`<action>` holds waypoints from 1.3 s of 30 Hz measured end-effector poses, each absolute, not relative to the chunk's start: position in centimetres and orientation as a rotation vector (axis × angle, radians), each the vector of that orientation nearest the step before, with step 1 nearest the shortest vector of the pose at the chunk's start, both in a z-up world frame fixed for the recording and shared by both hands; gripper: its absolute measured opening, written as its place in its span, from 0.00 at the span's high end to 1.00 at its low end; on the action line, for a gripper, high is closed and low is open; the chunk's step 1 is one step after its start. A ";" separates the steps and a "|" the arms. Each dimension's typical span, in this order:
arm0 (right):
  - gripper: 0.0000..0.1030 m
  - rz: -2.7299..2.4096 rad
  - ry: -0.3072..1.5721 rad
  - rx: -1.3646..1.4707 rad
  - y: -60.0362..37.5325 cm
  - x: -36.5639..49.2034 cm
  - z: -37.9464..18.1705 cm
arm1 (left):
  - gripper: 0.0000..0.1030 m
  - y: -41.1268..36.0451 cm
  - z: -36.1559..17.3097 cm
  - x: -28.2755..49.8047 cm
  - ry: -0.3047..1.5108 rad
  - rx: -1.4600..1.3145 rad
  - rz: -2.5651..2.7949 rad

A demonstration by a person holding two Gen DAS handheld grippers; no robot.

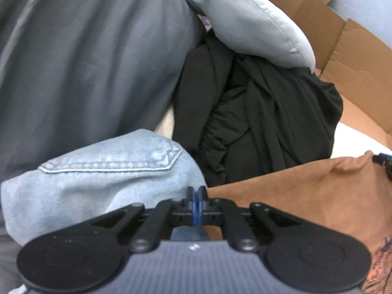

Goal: Fold clothes

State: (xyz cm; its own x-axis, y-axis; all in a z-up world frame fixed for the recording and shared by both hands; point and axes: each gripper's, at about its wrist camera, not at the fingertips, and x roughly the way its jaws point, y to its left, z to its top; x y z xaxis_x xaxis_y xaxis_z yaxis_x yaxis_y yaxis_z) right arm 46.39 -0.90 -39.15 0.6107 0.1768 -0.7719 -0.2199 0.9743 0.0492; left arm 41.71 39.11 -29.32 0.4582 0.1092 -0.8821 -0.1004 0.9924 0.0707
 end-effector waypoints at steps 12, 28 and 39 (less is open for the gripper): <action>0.73 0.363 0.834 -0.006 1.2 37.2 -36.4 | 0.81 37.7 -25.9 36.6 1.004 -0.047 0.084; 0.71 0.485 0.874 0.065 4.3 29.3 -35.0 | 0.76 33.0 -30.9 28.8 1.065 -0.176 0.026; 0.71 0.458 0.921 0.070 3.4 27.3 -36.1 | 0.72 32.7 -35.4 29.8 1.093 -0.252 0.038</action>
